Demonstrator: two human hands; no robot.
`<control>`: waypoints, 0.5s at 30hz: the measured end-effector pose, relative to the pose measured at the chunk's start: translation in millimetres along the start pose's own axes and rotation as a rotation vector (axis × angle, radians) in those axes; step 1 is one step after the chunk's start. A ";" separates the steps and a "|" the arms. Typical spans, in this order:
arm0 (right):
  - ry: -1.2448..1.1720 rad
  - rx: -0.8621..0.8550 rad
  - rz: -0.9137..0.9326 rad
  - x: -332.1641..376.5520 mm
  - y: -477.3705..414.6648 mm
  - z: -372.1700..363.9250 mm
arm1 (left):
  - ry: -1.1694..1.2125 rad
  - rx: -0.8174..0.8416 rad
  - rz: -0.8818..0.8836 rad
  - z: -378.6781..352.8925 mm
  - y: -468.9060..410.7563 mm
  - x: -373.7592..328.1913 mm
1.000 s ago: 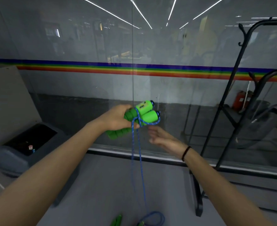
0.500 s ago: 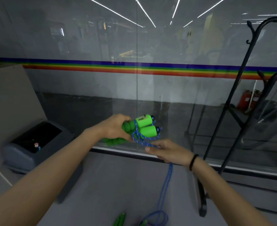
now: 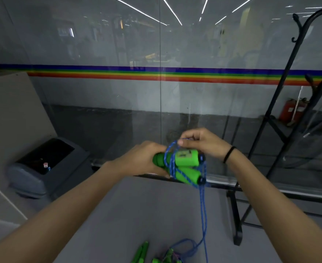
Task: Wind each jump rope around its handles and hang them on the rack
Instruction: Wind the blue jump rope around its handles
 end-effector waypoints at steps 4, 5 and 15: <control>-0.089 -0.170 -0.169 -42.6 9.4 -17.6 | 0.254 -0.289 -0.004 26.4 1.5 6.1; -0.068 -0.157 -0.199 -45.7 12.5 -27.6 | 0.251 -0.362 0.019 33.2 2.0 7.9; 0.672 0.164 -0.137 -1.1 33.1 -48.7 | 0.023 -0.430 0.221 23.5 0.2 11.1</control>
Point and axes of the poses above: each hand's wrist, its own y-axis away from the middle knuckle, its own z-axis out of the back of the hand, x = y × z, the point moved 10 cm from there along -y, towards the middle knuckle, and after that the axes turned 13 degrees about y, right-handed, at the moved point
